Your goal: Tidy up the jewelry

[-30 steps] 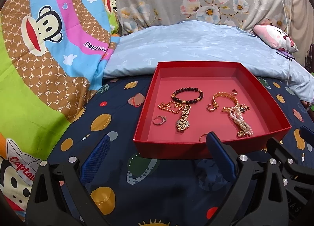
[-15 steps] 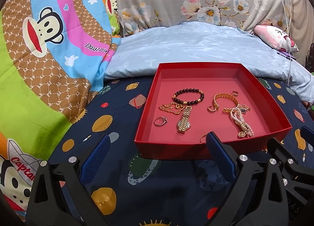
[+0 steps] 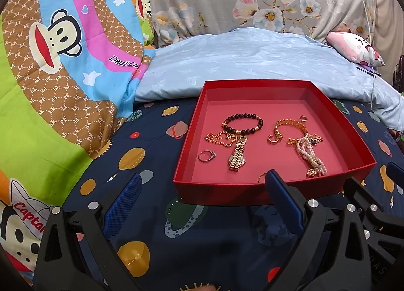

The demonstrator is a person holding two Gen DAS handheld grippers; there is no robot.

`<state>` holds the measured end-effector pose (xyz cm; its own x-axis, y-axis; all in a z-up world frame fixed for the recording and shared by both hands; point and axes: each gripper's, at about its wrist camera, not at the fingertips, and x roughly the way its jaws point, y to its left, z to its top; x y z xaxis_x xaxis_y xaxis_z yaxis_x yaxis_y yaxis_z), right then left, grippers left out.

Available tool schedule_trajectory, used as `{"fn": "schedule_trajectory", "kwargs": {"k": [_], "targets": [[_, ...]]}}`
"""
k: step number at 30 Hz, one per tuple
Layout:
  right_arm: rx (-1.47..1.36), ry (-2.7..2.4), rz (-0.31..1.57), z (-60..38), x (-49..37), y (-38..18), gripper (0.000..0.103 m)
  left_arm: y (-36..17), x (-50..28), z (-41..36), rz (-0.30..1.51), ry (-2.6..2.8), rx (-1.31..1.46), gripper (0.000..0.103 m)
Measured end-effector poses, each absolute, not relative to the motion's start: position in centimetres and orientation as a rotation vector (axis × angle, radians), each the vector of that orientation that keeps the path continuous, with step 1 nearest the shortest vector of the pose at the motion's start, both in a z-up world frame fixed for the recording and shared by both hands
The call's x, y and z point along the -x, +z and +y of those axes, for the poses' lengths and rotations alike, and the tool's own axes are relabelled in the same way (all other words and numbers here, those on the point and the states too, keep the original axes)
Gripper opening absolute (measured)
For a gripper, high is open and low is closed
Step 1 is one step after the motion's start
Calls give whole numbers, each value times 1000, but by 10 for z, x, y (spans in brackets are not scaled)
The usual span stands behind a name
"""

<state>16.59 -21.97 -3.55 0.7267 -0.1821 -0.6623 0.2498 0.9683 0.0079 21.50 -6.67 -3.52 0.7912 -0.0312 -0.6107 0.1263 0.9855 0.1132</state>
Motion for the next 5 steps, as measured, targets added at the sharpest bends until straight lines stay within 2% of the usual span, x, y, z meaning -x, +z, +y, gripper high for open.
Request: {"fn": "schedule_trajectory", "kwargs": {"k": [5], "targets": [[-98,-238,722,-221,-166,-37,86,-36,-215,-67,652,-87,-158,96]]}}
